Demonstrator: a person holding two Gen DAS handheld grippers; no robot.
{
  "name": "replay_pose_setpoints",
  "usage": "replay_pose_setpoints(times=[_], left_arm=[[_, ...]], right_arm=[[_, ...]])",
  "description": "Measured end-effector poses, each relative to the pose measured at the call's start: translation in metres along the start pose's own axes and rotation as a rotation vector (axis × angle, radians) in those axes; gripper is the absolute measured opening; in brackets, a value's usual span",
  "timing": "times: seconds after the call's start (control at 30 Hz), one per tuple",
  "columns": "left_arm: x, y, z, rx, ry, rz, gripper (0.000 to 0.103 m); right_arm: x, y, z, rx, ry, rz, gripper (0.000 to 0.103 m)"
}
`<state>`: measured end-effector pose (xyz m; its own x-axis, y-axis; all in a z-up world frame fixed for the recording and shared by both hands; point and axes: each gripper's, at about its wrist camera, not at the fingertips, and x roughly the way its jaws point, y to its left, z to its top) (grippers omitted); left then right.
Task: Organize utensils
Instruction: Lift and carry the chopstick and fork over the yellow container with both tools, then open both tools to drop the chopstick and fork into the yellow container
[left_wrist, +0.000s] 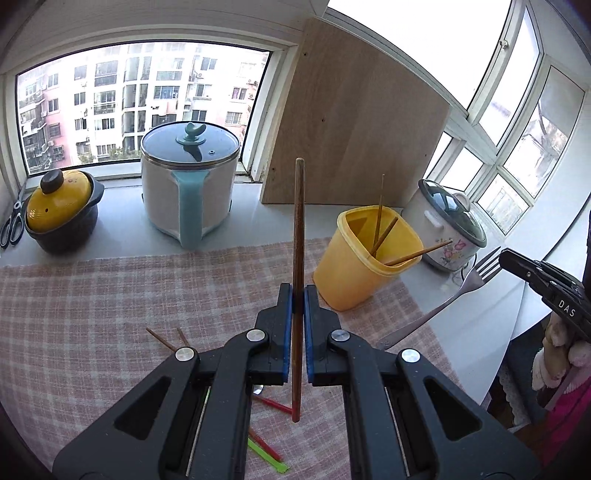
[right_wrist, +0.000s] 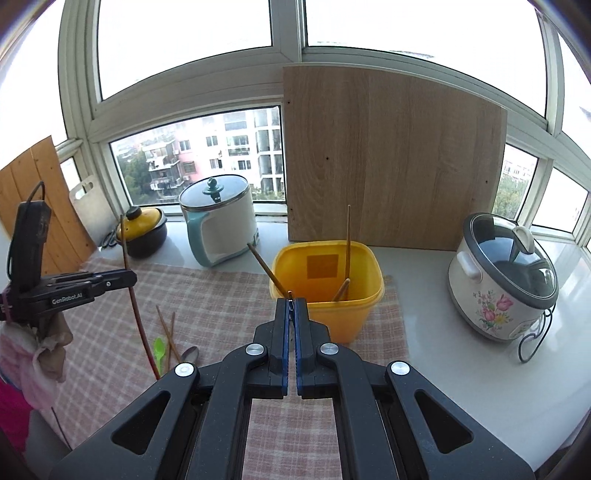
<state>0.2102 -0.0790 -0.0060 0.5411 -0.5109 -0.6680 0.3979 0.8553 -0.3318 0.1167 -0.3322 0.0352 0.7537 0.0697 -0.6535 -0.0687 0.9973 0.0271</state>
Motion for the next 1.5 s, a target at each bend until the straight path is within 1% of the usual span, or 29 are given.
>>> replay_pose_setpoints(times=[0.13,0.4,0.5,0.6,0.67,0.77,0.9,1.0,1.17,1.37,1.5], left_arm=[[0.004,-0.017,0.018,0.03,-0.021,-0.011,0.004],[0.012,-0.047,0.06,0.078,-0.075,-0.016,0.004],[0.021,-0.053,0.075,0.077,-0.072,-0.03,0.004],[0.028,-0.061,0.089,0.085,-0.079,-0.02,0.004],[0.032,-0.065,0.098,0.085,-0.091,-0.018,0.004],[0.036,-0.067,0.112,0.059,-0.11,-0.034,0.004],[0.045,-0.075,0.127,0.057,-0.138,-0.019,0.004],[0.052,-0.081,0.135,0.054,-0.155,-0.023,0.004],[0.069,-0.09,0.146,0.057,-0.173,-0.006,0.004],[0.091,-0.097,0.145,0.057,-0.147,-0.017,0.004],[0.103,-0.1,0.14,0.073,-0.124,-0.022,0.004]], right_arm=[[-0.011,-0.016,0.009,0.005,-0.027,-0.026,0.001],[-0.026,-0.036,0.033,0.015,-0.082,-0.058,0.001],[-0.027,-0.04,0.043,0.008,-0.104,-0.071,0.001],[-0.025,-0.044,0.052,0.009,-0.121,-0.081,0.001],[-0.023,-0.047,0.058,0.014,-0.13,-0.084,0.001],[-0.021,-0.05,0.066,0.018,-0.145,-0.095,0.001],[-0.014,-0.058,0.075,0.042,-0.156,-0.097,0.001],[-0.005,-0.061,0.08,0.046,-0.15,-0.102,0.001],[0.013,-0.063,0.081,0.039,-0.123,-0.117,0.001],[0.033,-0.064,0.075,0.021,-0.081,-0.135,0.001],[0.041,-0.066,0.072,0.028,-0.06,-0.131,0.001]])
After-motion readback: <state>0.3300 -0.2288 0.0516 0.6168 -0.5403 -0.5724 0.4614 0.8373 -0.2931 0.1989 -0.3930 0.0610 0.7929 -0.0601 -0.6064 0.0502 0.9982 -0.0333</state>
